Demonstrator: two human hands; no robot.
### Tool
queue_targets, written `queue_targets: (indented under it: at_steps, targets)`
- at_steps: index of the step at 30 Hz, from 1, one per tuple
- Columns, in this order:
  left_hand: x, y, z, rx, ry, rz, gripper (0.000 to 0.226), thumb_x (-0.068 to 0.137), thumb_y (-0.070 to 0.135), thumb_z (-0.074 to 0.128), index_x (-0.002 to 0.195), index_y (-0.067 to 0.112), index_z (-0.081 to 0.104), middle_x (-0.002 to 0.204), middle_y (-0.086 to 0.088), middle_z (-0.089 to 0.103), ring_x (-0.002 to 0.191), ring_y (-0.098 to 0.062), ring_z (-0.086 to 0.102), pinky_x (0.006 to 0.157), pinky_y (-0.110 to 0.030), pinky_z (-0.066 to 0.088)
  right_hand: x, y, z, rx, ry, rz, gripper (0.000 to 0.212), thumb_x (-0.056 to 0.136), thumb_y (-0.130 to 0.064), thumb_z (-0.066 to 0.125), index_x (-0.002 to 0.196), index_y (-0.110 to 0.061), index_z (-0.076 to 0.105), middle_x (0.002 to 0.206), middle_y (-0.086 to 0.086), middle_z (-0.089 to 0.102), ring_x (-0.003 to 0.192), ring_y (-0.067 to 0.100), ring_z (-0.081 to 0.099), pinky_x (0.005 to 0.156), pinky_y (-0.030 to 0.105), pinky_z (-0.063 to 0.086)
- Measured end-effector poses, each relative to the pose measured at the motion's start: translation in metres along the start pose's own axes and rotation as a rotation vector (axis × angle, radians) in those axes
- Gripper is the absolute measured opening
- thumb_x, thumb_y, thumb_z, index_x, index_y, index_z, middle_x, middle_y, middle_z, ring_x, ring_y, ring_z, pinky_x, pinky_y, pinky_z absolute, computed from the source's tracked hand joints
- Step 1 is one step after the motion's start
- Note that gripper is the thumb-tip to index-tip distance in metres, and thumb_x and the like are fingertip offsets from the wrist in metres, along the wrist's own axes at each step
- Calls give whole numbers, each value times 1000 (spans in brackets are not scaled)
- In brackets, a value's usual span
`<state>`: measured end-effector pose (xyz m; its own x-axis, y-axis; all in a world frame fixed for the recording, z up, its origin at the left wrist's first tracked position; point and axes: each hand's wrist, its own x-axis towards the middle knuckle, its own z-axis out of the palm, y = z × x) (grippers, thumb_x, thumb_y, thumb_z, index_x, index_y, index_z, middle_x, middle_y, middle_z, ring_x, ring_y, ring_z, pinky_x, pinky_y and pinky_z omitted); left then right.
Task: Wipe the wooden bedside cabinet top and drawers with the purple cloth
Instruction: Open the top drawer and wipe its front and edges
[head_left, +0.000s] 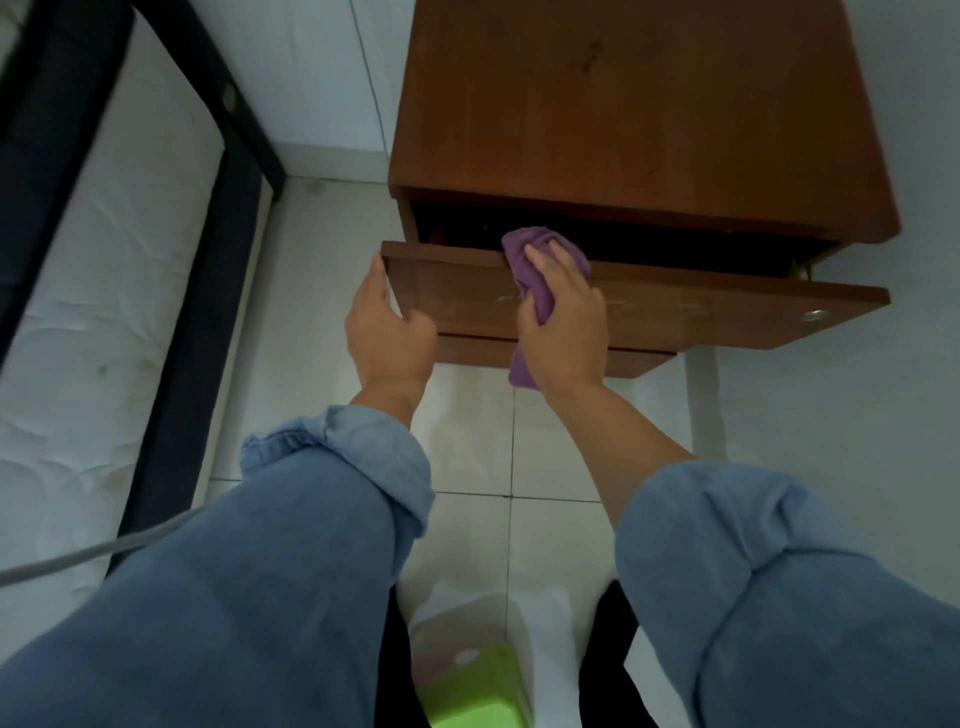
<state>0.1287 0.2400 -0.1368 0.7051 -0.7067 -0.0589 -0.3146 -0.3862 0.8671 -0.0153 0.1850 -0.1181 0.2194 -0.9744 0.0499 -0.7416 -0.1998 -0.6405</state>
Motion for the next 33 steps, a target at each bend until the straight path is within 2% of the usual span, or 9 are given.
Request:
queue_targets:
  at_steps: [4, 10, 16, 20, 23, 26, 28, 30, 33]
  targets:
    - [1, -2, -2, -141, 5, -60, 65, 77, -4, 45, 140, 12, 45, 137, -3, 54, 126, -12, 50, 107, -22, 38, -1, -14, 11, 37, -60, -55, 49, 93, -18, 53, 140, -28, 44, 150, -9, 38, 118, 22, 49, 95, 19, 35]
    - [7, -11, -17, -160, -123, -97, 74, 71, -16, 36, 139, 11, 46, 136, -4, 54, 124, -9, 50, 101, -10, 36, 6, -51, 36, 103, -223, -157, 46, 94, -17, 51, 139, -25, 46, 150, -7, 40, 124, 25, 48, 105, 32, 41]
    - [10, -27, -28, -5, -217, -100, 72, 72, -13, 40, 141, 11, 43, 139, -8, 52, 130, -19, 47, 104, -22, 34, 20, -72, 47, 253, -389, -199, 46, 90, -10, 54, 134, -23, 53, 142, -3, 51, 125, 23, 50, 108, 36, 39]
    - [-4, -31, -22, 202, -270, 58, 71, 69, -10, 46, 137, 12, 47, 136, -8, 55, 125, -27, 50, 95, -23, 34, -8, -51, 29, 242, -232, -267, 45, 85, -6, 52, 128, -20, 58, 129, -1, 60, 108, 24, 54, 98, 38, 44]
    - [-14, -30, -14, 326, -273, 194, 75, 70, -9, 49, 141, 12, 38, 144, -7, 45, 124, -31, 49, 102, -38, 42, -30, -15, 7, 193, 82, -216, 43, 85, -4, 53, 127, -12, 56, 125, 3, 61, 104, 21, 54, 93, 21, 42]
    - [-19, -24, -1, 360, -227, 195, 82, 77, -3, 51, 150, 9, 15, 154, -8, 28, 134, -29, 39, 108, -46, 37, -18, 16, -17, 148, 351, -22, 41, 89, -6, 50, 130, -12, 53, 127, 2, 59, 106, 15, 51, 89, 5, 30]
    - [-23, -21, 8, 396, -211, 170, 85, 78, 2, 51, 151, 8, 7, 157, -8, 21, 139, -26, 31, 114, -47, 27, -5, 29, -28, 103, 369, 82, 42, 91, -10, 47, 133, -16, 50, 132, -1, 56, 112, 17, 51, 84, 5, 28]
    - [-27, -21, 16, 460, -208, 162, 88, 78, 6, 52, 151, 9, 3, 159, -6, 13, 145, -21, 20, 120, -43, 10, 2, 37, -30, 5, 299, 118, 45, 91, -11, 46, 135, -20, 49, 136, -4, 53, 114, 21, 50, 81, 6, 23]
    - [-29, -23, 23, 515, -221, 161, 91, 78, 10, 51, 151, 11, -1, 161, -3, 2, 146, -18, 17, 118, -39, 0, 5, 28, -22, -164, 240, 111, 45, 90, -13, 46, 132, -28, 52, 142, -10, 48, 111, 23, 48, 77, 14, 26]
